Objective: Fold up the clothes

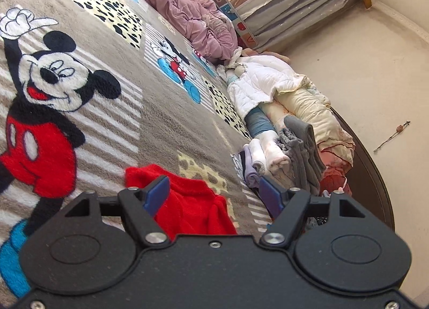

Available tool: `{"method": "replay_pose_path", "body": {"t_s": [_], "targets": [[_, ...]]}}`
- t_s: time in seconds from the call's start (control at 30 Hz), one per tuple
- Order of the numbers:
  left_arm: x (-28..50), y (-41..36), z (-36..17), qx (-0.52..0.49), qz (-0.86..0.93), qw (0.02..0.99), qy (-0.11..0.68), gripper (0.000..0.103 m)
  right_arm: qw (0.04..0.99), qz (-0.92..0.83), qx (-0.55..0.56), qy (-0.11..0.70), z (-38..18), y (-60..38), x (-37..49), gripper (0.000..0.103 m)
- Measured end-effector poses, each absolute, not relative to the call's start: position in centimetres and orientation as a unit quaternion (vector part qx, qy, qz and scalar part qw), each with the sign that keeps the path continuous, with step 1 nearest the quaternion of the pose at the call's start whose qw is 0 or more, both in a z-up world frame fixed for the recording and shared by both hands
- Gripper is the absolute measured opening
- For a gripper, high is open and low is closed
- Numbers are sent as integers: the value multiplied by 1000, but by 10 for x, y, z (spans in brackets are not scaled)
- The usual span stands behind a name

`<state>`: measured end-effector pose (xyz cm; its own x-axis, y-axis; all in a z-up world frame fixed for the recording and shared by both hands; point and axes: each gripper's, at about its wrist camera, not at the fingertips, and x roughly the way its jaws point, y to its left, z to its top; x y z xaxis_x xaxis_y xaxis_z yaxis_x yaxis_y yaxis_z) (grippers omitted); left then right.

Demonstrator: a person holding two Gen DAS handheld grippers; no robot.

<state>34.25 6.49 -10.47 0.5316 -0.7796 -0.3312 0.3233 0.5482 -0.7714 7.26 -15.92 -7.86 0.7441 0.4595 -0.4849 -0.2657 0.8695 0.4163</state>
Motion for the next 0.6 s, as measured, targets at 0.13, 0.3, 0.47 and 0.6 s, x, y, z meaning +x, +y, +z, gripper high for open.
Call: {"method": "replay_pose_path", "body": {"t_s": [0.13, 0.3, 0.47, 0.6], "targets": [[345, 55, -123, -336, -352, 792, 368, 72, 931, 213, 92, 282, -88, -144, 111, 35], [371, 37, -161, -342, -334, 778, 408, 66, 929, 206, 76, 298, -113, -142, 122, 34], [382, 40, -164, -363, -333, 772, 400, 66, 925, 197, 81, 316, -134, -145, 121, 34], [379, 51, -158, -401, -332, 768, 374, 64, 923, 199, 70, 322, -127, -145, 109, 34]]}}
